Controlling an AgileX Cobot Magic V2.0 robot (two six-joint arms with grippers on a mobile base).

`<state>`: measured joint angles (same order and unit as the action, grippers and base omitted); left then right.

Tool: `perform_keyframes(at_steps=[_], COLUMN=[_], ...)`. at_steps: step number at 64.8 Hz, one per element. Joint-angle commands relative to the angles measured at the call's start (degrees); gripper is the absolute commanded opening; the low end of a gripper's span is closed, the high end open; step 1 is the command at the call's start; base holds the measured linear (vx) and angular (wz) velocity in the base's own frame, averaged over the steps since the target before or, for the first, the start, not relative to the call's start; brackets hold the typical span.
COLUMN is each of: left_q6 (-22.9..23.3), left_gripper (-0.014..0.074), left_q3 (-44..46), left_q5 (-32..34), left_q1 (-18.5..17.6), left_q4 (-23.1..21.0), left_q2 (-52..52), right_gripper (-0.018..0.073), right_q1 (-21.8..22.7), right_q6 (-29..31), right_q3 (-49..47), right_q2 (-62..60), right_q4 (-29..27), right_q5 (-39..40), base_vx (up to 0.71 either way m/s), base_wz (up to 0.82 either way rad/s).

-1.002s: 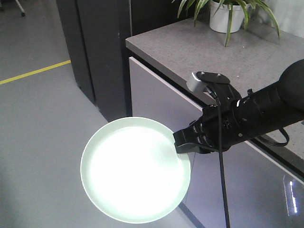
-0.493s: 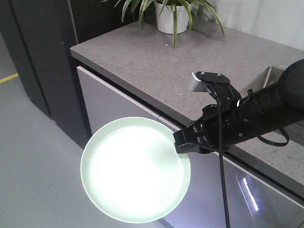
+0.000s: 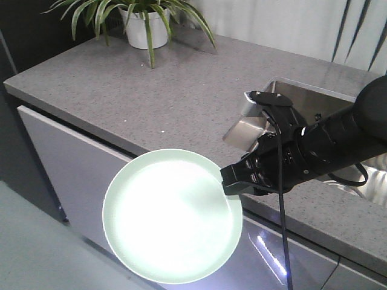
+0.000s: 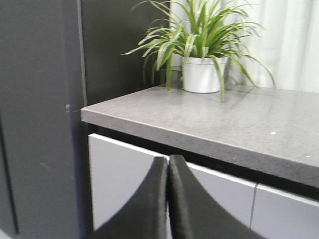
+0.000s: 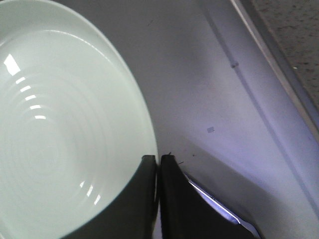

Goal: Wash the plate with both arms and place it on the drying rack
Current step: 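Turn and drive the base up to the stainless steel sink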

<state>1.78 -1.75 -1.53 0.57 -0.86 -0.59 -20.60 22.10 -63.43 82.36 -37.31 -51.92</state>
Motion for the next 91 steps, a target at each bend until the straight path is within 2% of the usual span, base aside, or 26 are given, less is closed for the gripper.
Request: perform_keyframes(at_steps=[1,91], left_q6=[0.2,0.2], left_gripper=[-0.0006,-0.0006], left_q3=[1.7,1.7], left_q5=[4.2,4.2], left_q1=[-0.3,-0.3], left_q4=[-0.1,-0.1], left_q2=[-0.8,-0.8], right_gripper=[-0.0001,-0.0001], right_q1=[0.2,0.2], right_q6=[0.5,0.5], right_q3=[-1.5,-1.5], right_q2=[-2.2,-2.2], right_q4=[-2.4,-2.4], right_q5=[1.2,1.3], base_vx=[0.09,0.11], base_wz=[-0.35,-0.26])
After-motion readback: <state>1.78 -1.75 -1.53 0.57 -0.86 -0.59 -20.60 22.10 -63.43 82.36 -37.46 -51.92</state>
